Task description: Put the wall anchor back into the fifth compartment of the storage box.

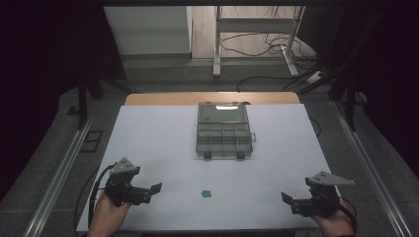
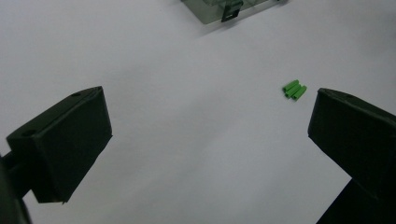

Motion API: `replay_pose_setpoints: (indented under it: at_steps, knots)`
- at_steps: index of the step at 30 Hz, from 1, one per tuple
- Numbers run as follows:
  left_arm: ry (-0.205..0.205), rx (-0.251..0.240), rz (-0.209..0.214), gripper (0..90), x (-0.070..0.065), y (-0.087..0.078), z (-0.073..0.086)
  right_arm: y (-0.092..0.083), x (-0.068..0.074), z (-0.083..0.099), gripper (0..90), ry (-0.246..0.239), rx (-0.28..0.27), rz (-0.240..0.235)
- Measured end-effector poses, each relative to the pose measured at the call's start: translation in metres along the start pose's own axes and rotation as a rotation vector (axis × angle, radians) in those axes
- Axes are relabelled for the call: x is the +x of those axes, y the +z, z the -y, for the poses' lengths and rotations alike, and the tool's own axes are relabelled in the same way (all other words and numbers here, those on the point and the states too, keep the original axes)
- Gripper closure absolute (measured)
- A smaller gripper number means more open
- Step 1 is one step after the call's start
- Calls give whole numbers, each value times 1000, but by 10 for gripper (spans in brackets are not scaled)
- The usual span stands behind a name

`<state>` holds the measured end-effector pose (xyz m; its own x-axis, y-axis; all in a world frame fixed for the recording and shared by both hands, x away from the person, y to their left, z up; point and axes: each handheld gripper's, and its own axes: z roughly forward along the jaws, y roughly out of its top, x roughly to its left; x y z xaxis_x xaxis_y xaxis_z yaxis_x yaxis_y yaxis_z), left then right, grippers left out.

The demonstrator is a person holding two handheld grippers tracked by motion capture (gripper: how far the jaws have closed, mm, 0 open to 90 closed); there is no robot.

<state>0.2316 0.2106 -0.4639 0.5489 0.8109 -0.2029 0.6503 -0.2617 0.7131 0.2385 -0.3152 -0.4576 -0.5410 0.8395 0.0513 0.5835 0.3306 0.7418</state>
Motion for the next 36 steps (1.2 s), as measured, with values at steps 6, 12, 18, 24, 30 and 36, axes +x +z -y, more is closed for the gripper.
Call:
replay_pose_setpoints:
  at_steps: [6,12,18,24,30,36]
  knots:
    - [10,15,27,0,-3,12,-9,-1,0,0,0,-1,-2,0]
    - [29,30,49,0,-7,24,-18,0,0,0,0,-2,1,2]
    - [43,39,75,0,-11,35,-25,0,0,0,0,2,3,0]
    - [74,59,97,0,-16,46,-31,1,0,0,0,2,8,0]
    - [109,81,112,0,-22,59,-37,1,0,0,0,-1,13,-1]
    - [125,107,132,0,-28,71,-41,2,0,0,0,0,16,-2]
